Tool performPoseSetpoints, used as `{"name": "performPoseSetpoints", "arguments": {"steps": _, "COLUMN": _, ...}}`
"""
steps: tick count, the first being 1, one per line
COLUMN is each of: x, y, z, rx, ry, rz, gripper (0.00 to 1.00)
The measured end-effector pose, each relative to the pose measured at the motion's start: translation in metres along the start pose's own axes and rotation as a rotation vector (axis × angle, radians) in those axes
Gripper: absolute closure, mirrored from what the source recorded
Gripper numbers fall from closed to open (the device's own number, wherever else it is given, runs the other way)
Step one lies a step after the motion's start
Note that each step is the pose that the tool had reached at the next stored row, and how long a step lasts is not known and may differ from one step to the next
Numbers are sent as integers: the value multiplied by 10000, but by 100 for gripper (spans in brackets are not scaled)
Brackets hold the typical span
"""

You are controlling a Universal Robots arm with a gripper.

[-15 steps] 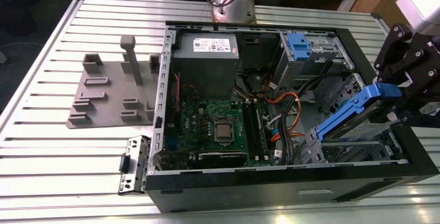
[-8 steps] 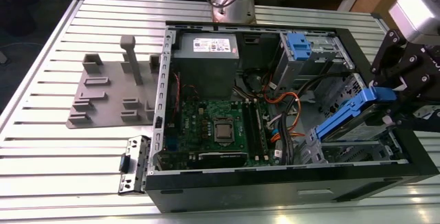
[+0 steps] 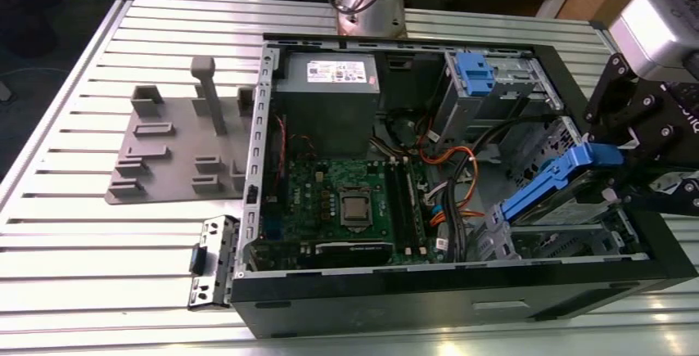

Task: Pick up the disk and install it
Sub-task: 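Insert the disk into the insertion slot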

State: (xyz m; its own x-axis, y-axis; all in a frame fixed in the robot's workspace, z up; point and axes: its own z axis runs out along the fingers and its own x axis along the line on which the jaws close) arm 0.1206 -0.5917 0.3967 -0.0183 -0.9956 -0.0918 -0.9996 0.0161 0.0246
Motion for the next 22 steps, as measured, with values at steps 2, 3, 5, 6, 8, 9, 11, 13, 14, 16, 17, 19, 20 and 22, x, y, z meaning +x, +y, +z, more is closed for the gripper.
{"name": "performPoseSetpoints", "arguments": {"steps": 2, "x": 0, "y": 0, "z": 0, "rx": 0, "ry": 1, "rz": 0, "gripper": 64}}
{"name": "performPoseSetpoints", "arguments": {"steps": 3, "x": 0, "y": 0, "z": 1, "rx": 0, "ry": 0, "rz": 0, "gripper": 64}}
{"name": "performPoseSetpoints", "arguments": {"steps": 5, "x": 0, "y": 0, "z": 1, "rx": 0, "ry": 0, "rz": 0, "gripper": 64}}
{"name": "performPoseSetpoints", "arguments": {"steps": 6, "x": 0, "y": 0, "z": 1, "rx": -1, "ry": 2, "rz": 1, "gripper": 62}}
{"name": "performPoseSetpoints", "arguments": {"steps": 8, "x": 0, "y": 0, "z": 0, "rx": 0, "ry": 1, "rz": 0, "gripper": 56}}
{"name": "performPoseSetpoints", "arguments": {"steps": 9, "x": 0, "y": 0, "z": 1, "rx": 0, "ry": 0, "rz": 0, "gripper": 56}}
{"name": "performPoseSetpoints", "arguments": {"steps": 11, "x": 0, "y": 0, "z": 1, "rx": 0, "ry": -1, "rz": 0, "gripper": 56}}
{"name": "performPoseSetpoints", "arguments": {"steps": 13, "x": 0, "y": 0, "z": 1, "rx": 0, "ry": -1, "rz": 0, "gripper": 56}}
{"name": "performPoseSetpoints", "arguments": {"steps": 14, "x": 0, "y": 0, "z": 2, "rx": 0, "ry": -1, "rz": 0, "gripper": 56}}
{"name": "performPoseSetpoints", "arguments": {"steps": 16, "x": 0, "y": 0, "z": 1, "rx": 0, "ry": 0, "rz": 0, "gripper": 57}}
{"name": "performPoseSetpoints", "arguments": {"steps": 17, "x": 0, "y": 0, "z": 1, "rx": 0, "ry": 0, "rz": 0, "gripper": 64}}
{"name": "performPoseSetpoints", "arguments": {"steps": 19, "x": 0, "y": 0, "z": 1, "rx": 0, "ry": 0, "rz": 0, "gripper": 70}}
{"name": "performPoseSetpoints", "arguments": {"steps": 20, "x": 0, "y": 0, "z": 1, "rx": 0, "ry": 0, "rz": 0, "gripper": 76}}
{"name": "performPoseSetpoints", "arguments": {"steps": 22, "x": 0, "y": 0, "z": 1, "rx": 0, "ry": 0, "rz": 0, "gripper": 81}}
